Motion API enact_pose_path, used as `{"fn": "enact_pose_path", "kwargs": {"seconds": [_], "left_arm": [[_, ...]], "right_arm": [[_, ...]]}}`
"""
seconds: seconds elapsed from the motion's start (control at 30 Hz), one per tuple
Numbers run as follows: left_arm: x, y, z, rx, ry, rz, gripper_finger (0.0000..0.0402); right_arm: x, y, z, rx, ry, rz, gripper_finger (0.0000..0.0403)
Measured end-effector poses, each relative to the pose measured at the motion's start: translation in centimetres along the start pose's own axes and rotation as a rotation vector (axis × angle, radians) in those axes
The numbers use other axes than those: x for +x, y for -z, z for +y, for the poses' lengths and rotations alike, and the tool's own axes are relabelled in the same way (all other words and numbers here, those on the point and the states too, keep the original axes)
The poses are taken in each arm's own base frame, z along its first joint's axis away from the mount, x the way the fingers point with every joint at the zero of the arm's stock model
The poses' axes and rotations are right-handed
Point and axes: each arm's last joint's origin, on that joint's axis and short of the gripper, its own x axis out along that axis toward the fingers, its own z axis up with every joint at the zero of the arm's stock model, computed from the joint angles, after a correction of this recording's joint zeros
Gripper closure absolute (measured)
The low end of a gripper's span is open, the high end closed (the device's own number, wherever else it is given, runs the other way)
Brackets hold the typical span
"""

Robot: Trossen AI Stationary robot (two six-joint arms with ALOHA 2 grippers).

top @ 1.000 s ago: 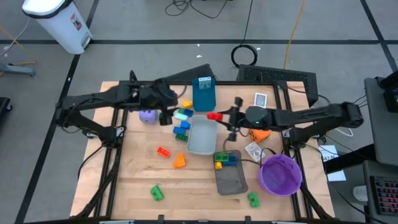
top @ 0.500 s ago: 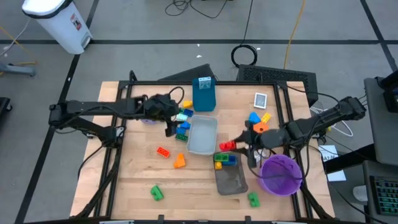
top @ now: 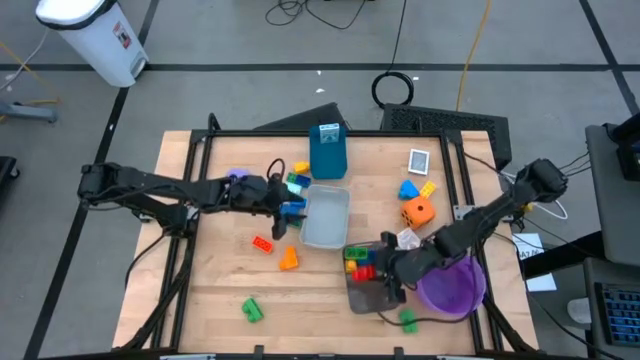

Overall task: Pick & Place Toys
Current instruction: Put the red game piece into the black bin, then put the purple dice into the white bin

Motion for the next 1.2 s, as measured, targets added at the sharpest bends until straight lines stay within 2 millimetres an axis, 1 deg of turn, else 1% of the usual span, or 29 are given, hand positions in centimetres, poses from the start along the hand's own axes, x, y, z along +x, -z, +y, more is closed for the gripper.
{"fn": "enact_pose_path", "kwargs": {"seconds": [0.13, 0.33, 0.47, 0.67, 0.9, 1.0, 1.2], "left_arm": [[-0.1, -0.1, -1.1, 0.012, 0.039, -0.024, 0.0147], [-0.2, -0.3, -2.5, 0.022, 0.044, -0.077, 0.0147], [-0.3, -0.3, -3.3, 0.019, 0.057, -0.092, 0.0147], [-0.5, 0.0, -4.5, 0.015, 0.079, -0.090, 0.0147], [0.0, 0.7, -5.7, 0.024, 0.050, -0.082, 0.0147], [0.2, 1.0, -6.0, 0.030, 0.050, -0.073, 0.0147], [0.4, 0.7, -5.9, 0.069, 0.049, -0.099, 0.0147]], "right_arm": [[1.2, 1.0, 0.7, 0.014, 0.009, 0.040, 0.0268], [3.6, 1.9, 1.0, 0.011, 0.025, 0.069, 0.0268], [4.3, 2.1, 1.0, 0.012, 0.041, 0.057, 0.0268], [4.3, 1.9, 0.9, 0.029, 0.106, 0.013, 0.0261], [4.3, 2.0, 0.9, 0.031, 0.064, 0.043, 0.0232], [4.3, 2.0, 0.9, 0.035, 0.064, 0.043, 0.0221], [4.1, 1.7, 0.7, 0.010, 0.049, 0.046, 0.0198]]}}
